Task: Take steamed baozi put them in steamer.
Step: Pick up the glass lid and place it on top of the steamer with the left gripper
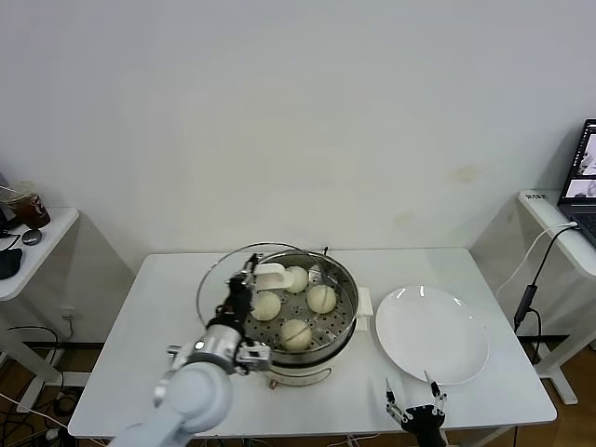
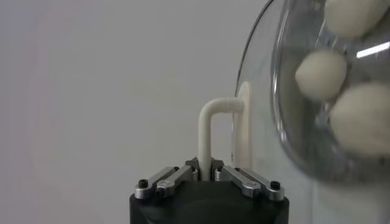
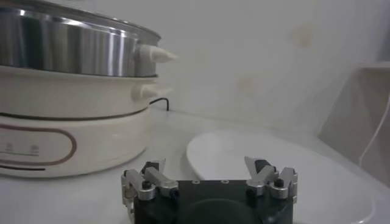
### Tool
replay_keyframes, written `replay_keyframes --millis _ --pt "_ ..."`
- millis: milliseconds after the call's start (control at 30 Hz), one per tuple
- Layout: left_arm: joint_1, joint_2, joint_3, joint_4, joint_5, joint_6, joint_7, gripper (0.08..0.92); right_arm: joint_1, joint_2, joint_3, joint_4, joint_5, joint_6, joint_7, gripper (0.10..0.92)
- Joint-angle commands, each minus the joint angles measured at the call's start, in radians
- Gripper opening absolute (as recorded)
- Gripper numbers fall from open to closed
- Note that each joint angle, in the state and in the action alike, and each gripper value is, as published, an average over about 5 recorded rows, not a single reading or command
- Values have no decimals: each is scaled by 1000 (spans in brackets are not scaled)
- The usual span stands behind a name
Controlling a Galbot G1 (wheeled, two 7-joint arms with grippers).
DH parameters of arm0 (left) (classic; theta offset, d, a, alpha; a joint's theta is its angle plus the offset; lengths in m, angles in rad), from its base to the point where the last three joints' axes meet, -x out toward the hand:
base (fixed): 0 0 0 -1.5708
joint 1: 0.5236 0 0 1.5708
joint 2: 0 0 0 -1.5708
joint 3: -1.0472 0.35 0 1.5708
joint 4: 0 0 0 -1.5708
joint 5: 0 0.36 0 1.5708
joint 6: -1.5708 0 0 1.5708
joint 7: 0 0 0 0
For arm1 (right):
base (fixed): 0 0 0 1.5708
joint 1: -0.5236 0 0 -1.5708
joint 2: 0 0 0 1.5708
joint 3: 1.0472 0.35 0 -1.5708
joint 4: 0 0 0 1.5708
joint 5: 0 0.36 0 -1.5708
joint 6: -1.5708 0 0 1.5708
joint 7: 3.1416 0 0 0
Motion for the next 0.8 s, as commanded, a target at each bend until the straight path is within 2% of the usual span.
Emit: replay_keyframes --millis 33,500,800 --pt "-84 -139 170 66 170 59 61 174 5 6 -5 0 -27 8 13 823" --pt "-75 -192 158 150 180 50 15 174 5 3 -9 -4 -26 19 13 823" --pt "-82 -201 148 193 175 46 -2 174 1 0 -7 -6 -26 23 11 823"
